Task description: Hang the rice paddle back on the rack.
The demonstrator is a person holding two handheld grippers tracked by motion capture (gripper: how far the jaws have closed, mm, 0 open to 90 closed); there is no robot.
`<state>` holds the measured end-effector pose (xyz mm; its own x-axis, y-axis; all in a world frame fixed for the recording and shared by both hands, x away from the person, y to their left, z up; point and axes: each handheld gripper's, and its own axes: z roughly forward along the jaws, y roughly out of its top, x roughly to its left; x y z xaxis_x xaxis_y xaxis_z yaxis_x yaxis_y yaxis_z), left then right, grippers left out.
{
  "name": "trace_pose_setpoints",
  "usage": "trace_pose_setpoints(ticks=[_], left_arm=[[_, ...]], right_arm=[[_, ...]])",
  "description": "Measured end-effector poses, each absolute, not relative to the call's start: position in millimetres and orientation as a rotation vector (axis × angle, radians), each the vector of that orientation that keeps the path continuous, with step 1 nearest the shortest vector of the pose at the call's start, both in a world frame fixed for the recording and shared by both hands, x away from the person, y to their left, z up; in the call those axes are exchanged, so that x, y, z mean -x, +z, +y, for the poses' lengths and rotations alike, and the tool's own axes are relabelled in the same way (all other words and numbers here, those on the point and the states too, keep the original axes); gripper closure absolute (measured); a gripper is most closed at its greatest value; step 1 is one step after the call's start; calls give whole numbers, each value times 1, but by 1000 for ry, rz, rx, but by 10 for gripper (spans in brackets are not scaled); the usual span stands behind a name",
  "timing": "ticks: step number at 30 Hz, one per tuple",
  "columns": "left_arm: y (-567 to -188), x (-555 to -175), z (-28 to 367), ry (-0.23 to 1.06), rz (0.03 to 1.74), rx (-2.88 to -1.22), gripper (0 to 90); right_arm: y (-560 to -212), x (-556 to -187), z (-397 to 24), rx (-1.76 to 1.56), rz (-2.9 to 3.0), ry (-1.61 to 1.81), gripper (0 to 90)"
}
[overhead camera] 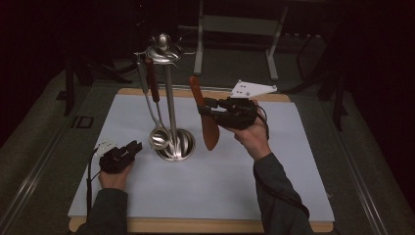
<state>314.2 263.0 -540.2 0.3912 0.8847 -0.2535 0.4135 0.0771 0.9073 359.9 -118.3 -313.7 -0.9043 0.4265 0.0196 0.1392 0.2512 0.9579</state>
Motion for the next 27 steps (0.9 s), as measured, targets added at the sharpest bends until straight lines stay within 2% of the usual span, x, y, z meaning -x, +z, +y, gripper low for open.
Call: trace_pose_setpoints(ticks=[14,27], left_arm=[[-540,-314,263,527,1206,-1532,699],[-540,-314,263,527,1206,-1530,698]], right_arm=[[-285,-352,-107,-466,2228,1739,664],[-272,-347,-94,-437,2203,1713,664]])
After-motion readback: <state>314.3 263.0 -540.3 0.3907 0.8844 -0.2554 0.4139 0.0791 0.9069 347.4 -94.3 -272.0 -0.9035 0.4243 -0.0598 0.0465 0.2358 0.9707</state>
